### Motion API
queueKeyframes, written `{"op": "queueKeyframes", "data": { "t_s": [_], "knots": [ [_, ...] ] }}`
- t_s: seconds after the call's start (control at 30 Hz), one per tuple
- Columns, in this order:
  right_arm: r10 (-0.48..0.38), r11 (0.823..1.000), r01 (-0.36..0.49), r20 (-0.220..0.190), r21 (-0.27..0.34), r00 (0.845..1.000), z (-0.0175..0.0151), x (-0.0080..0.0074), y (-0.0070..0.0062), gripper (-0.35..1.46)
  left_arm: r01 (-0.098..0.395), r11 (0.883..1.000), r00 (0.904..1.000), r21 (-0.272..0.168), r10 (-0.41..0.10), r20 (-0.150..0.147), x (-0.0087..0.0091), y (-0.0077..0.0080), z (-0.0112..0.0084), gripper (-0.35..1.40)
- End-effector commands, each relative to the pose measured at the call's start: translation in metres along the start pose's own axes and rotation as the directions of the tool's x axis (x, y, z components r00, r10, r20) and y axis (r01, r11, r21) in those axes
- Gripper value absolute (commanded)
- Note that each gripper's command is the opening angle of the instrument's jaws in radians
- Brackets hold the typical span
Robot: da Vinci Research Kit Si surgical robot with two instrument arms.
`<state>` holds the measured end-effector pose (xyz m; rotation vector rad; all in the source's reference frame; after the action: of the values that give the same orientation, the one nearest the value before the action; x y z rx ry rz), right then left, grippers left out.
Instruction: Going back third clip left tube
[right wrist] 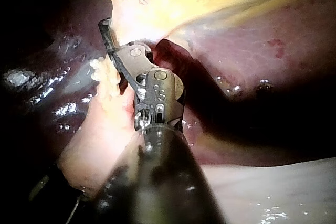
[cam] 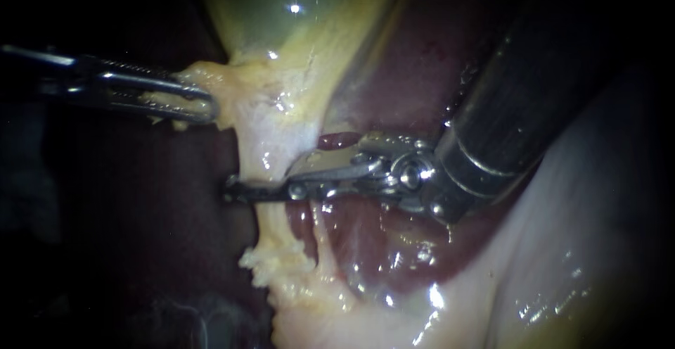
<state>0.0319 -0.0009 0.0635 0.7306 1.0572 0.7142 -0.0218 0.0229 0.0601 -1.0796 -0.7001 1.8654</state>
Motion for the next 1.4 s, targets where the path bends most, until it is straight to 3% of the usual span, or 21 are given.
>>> {"op": "queueKeyframes", "data": {
  "t_s": [0.03,0.47,0.5,0.6,0.67,0.83,1.0,1.2,1.4],
  "knots": [
    [0.000,1.000,0.000,0.000,0.000,1.000,0.0000,0.0000,0.0000,-0.35,0.001,1.000,1.0000,-0.001,-0.001,0.000,0.0000,0.0000,0.0000,-0.35],
    [-0.005,1.000,0.005,0.005,0.019,1.000,-0.0001,0.0001,-0.0003,-0.35,0.003,1.000,1.0000,-0.003,-0.003,0.001,0.0004,0.0002,-0.0004,-0.35],
    [-0.017,0.999,0.016,0.004,0.033,1.000,-0.0001,0.0001,-0.0003,-0.28,0.003,1.000,1.0000,-0.003,-0.003,0.001,0.0004,0.0002,-0.0004,-0.35],
    [-0.056,0.997,0.057,-0.029,0.048,0.998,0.0000,0.0001,-0.0004,0.22,0.003,1.000,1.0000,-0.004,-0.003,0.002,0.0004,0.0002,-0.0005,-0.35],
    [-0.055,0.997,0.057,-0.033,0.047,0.998,0.0003,0.0002,-0.0004,0.41,0.003,1.000,1.0000,-0.004,-0.003,0.002,0.0004,0.0002,-0.0005,-0.35],
    [-0.115,0.992,0.118,-0.051,0.047,0.992,0.0008,-0.0001,-0.0004,0.49,0.003,1.000,1.0000,-0.004,-0.003,0.002,0.0003,0.0002,-0.0006,-0.35],
    [-0.235,0.970,0.237,-0.052,0.045,0.971,0.0001,-0.0007,-0.0004,0.50,0.002,1.000,1.0000,-0.005,-0.002,0.002,0.0002,0.0001,-0.0007,-0.35],
    [-0.357,0.932,0.360,-0.053,0.050,0.932,-0.0026,-0.0018,-0.0006,0.50,0.001,1.000,1.0000,-0.005,-0.001,0.003,0.0001,0.0000,-0.0009,-0.35],
    [-0.403,0.913,0.403,-0.012,0.060,0.915,-0.0053,-0.0029,-0.0006,0.50,0.001,1.000,1.0000,-0.005,-0.001,0.003,0.0001,0.0000,-0.0009,-0.35]
  ]
}}
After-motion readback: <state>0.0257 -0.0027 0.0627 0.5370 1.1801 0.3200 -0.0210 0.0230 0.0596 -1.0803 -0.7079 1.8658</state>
